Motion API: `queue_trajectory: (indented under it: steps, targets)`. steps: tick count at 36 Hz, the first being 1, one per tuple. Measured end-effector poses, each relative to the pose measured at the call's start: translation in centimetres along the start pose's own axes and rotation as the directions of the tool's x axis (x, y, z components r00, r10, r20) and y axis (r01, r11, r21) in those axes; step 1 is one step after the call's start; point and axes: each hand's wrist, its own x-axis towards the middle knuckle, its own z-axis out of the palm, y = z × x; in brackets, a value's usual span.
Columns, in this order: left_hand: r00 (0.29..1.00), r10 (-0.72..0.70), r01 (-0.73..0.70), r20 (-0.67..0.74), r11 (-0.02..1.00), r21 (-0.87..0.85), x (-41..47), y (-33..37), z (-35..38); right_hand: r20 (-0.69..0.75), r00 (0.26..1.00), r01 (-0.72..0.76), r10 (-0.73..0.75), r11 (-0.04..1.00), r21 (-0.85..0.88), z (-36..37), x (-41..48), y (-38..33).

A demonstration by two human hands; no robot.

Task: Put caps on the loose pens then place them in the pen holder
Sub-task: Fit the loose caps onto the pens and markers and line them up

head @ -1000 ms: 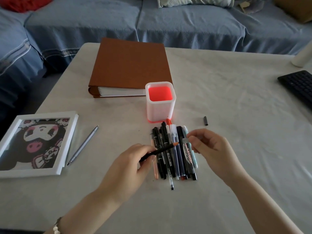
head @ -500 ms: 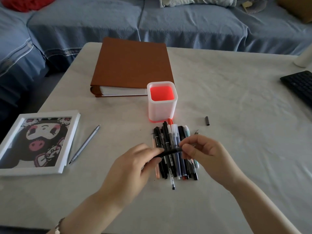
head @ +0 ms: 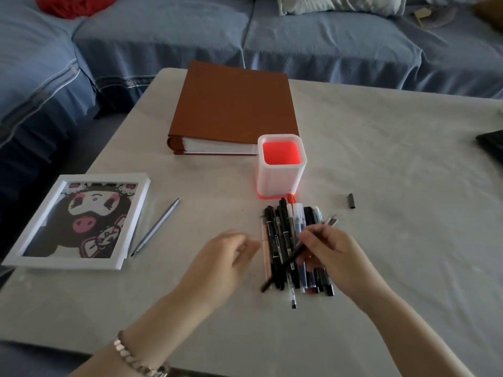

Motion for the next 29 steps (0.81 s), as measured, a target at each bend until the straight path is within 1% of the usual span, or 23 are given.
queue_trajectory:
  steps: [2,3,5,7,8,10,11,14,16,18,19,21,23,26,29]
  targets:
    - [0.991,0.005,0.022,-0.132,0.978,0.205,0.4,-2.5,-0.7,-0.074,0.997,0.005,-0.012,0.996,-0.088,-0.4,0.9,0.2]
    - [0.985,-0.022,0.071,-0.169,0.955,0.287,0.7,-3.6,-1.2,-0.106,0.994,0.02,-0.034,0.991,-0.13,-0.6,1.3,0.2]
    - [0.963,-0.109,0.202,-0.247,0.899,0.389,1.2,-5.7,-2.3,-0.162,0.979,0.076,-0.122,0.962,-0.263,-0.7,2.2,0.0]
    - [0.937,-0.17,0.298,-0.305,0.845,0.445,1.5,-6.9,-3.4,-0.188,0.956,0.132,-0.226,0.901,-0.412,-0.2,3.0,-0.2]
    - [0.93,-0.191,0.329,-0.313,0.814,0.479,1.6,-7.3,-3.8,-0.186,0.953,0.133,-0.24,0.881,-0.455,0.3,3.4,-0.3]
    - [0.93,-0.231,0.355,-0.285,0.764,0.539,1.6,-7.8,-4.2,-0.158,0.962,0.108,-0.223,0.841,-0.531,1.4,4.1,-0.1]
    - [0.933,-0.243,0.355,-0.267,0.748,0.561,1.7,-8.0,-4.3,-0.132,0.965,0.105,-0.225,0.798,-0.593,1.9,4.4,0.1]
    - [0.94,-0.224,0.339,-0.259,0.712,0.615,1.9,-8.6,-4.3,-0.071,0.966,0.115,-0.25,0.658,-0.744,3.0,4.9,0.8]
    - [0.937,-0.227,0.347,-0.265,0.688,0.637,2.1,-8.6,-4.3,-0.061,0.965,0.115,-0.255,0.622,-0.775,3.1,4.8,1.1]
    - [0.937,-0.249,0.348,-0.244,0.679,0.646,2.3,-8.4,-4.1,-0.057,0.963,0.121,-0.263,0.613,-0.781,2.9,4.5,1.3]
    - [0.938,-0.26,0.345,-0.227,0.688,0.638,2.3,-8.2,-3.9,-0.059,0.963,0.124,-0.263,0.628,-0.769,2.7,4.3,1.3]
    - [0.945,-0.266,0.328,-0.192,0.763,0.557,2.5,-7.9,-3.4,-0.085,0.958,0.129,-0.275,0.674,-0.728,1.9,3.8,1.5]
    - [0.95,-0.267,0.311,-0.162,0.849,0.427,2.6,-7.1,-2.9,-0.124,0.943,0.13,-0.308,0.687,-0.714,0.6,3.5,1.8]
    - [0.968,-0.205,0.237,-0.141,0.933,0.272,2.4,-5.1,-2.1,-0.203,0.927,0.067,-0.315,0.672,-0.738,-2.1,3.6,2.4]
    - [0.982,-0.127,0.156,-0.142,0.963,0.218,1.9,-3.2,-1.3,-0.247,0.926,-0.02,-0.286,0.614,-0.789,-4.8,4.2,3.3]
